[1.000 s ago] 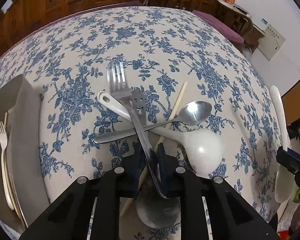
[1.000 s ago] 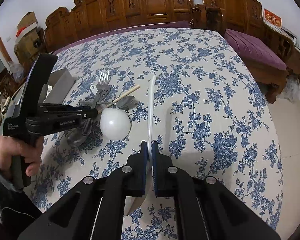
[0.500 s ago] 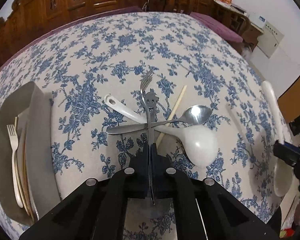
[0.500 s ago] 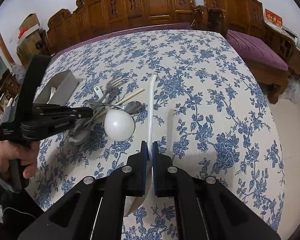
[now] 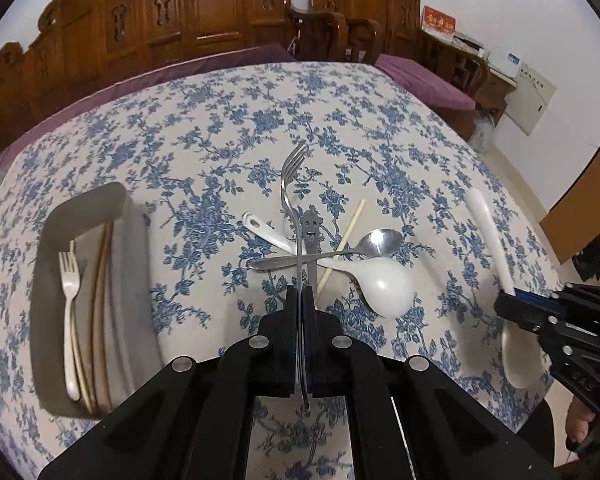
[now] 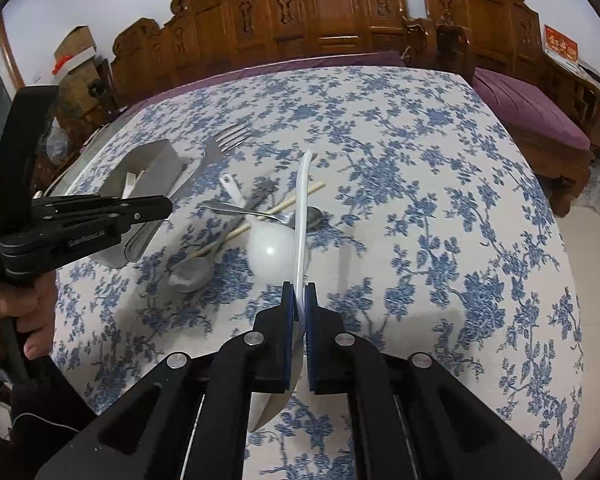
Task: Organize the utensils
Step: 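Drop the metal fork into the tray with the left tool while the right tool holds the spoon, then lower the white spoon into the tray and open the right tool, then move both open tools back toward the remaining utensils, then grasp a metal spoon by its handle with the right tool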
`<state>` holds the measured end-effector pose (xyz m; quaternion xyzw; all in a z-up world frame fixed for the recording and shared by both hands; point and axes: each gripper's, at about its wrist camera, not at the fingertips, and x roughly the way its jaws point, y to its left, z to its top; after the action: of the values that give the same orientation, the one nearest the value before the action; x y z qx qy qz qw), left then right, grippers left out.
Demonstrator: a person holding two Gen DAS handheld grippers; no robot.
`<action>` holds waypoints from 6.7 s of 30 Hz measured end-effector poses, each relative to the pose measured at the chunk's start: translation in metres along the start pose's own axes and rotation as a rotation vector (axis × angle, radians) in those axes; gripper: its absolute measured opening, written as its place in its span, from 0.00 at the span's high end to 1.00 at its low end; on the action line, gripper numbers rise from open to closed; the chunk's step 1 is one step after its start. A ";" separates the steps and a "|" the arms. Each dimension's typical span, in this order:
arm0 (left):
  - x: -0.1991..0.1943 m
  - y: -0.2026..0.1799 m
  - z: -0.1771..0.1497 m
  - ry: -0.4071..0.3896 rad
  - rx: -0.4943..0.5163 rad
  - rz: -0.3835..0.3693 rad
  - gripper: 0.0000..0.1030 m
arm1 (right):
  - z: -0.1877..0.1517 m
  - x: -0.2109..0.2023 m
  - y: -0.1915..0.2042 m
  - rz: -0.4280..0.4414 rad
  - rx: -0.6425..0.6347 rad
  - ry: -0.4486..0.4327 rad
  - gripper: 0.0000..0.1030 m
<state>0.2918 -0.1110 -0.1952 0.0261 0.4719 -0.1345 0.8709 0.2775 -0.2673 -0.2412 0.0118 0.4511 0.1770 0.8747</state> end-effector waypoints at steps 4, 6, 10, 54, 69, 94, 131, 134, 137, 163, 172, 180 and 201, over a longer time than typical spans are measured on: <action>-0.016 0.006 -0.001 -0.018 -0.006 -0.008 0.98 | 0.004 0.000 0.012 0.013 -0.022 -0.005 0.94; -0.025 0.010 0.000 -0.035 -0.001 -0.005 0.98 | 0.007 -0.001 0.021 0.017 -0.036 -0.007 0.94; -0.043 0.021 0.001 -0.062 -0.008 -0.006 0.98 | 0.020 -0.001 0.038 0.024 -0.059 -0.017 0.94; -0.018 0.177 -0.030 0.044 -0.174 0.062 0.98 | 0.089 0.051 0.182 0.080 -0.229 0.045 0.94; -0.017 0.186 -0.020 0.034 -0.195 0.048 0.98 | 0.103 0.067 0.197 0.105 -0.243 0.050 0.94; -0.089 0.233 -0.036 -0.065 -0.229 0.118 0.98 | 0.121 0.156 0.254 0.208 -0.197 0.139 0.94; -0.099 0.180 -0.034 -0.089 -0.174 0.050 0.94 | 0.093 0.043 0.153 0.196 -0.126 -0.002 0.90; -0.092 0.163 -0.033 -0.080 -0.147 0.032 0.88 | 0.077 0.024 0.123 0.145 -0.111 -0.010 0.79; -0.087 0.151 -0.032 -0.072 -0.130 0.013 0.87 | 0.067 0.016 0.102 0.096 -0.109 -0.010 0.78; -0.050 0.075 -0.026 -0.013 -0.050 -0.061 0.59 | 0.081 0.103 0.045 -0.025 -0.278 0.177 0.66; -0.045 0.070 -0.028 0.004 -0.036 -0.058 0.59 | 0.089 0.137 0.047 -0.053 -0.363 0.279 0.66; -0.045 0.070 -0.030 0.008 -0.035 -0.057 0.59 | 0.077 0.141 0.045 -0.045 -0.399 0.354 0.67; -0.019 0.047 -0.029 0.055 -0.015 -0.063 0.59 | 0.067 0.106 0.040 0.020 -0.323 0.231 0.97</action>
<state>0.2711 -0.0568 -0.1994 0.0084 0.4971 -0.1573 0.8533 0.3747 -0.1865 -0.2776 -0.1446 0.5140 0.2558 0.8059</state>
